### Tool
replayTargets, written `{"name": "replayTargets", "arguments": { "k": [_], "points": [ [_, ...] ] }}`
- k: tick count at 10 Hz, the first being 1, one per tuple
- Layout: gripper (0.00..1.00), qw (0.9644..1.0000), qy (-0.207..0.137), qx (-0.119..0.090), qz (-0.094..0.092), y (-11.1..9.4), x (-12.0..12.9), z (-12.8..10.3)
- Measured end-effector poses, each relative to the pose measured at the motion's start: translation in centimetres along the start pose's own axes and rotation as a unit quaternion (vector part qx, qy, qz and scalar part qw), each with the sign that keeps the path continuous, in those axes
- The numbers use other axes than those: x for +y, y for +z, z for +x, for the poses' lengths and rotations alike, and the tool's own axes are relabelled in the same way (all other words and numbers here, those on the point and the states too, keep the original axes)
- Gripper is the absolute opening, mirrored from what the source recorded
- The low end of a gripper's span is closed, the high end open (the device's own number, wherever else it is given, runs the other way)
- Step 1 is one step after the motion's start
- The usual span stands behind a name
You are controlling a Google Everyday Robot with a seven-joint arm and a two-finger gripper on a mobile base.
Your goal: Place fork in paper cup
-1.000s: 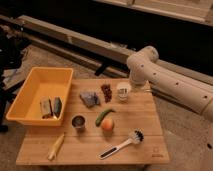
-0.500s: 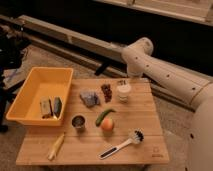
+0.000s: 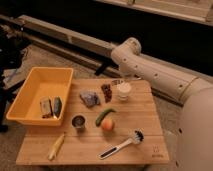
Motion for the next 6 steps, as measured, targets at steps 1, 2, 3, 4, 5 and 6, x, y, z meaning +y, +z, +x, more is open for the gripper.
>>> {"name": "replayTargets", "arguments": {
  "k": [1, 2, 3, 4, 5, 6],
  "points": [
    [0.02, 0.9999, 0.003, 0.009, -0.003, 0.5, -0.1, 0.8],
    [0.02, 0.9997, 0.007, 0.022, -0.007, 1.5, -0.4, 2.3],
    [0.02, 0.9993, 0.012, 0.033, -0.011, 2.3, -0.5, 3.7],
    [0.02, 0.9989, 0.017, 0.041, -0.014, 2.8, -0.5, 4.8],
    [0.02, 0.9982, 0.021, 0.053, -0.019, 3.5, -0.6, 5.7],
    [0.02, 0.9979, 0.022, 0.057, -0.019, 3.9, -0.7, 6.0]
  ]
}}
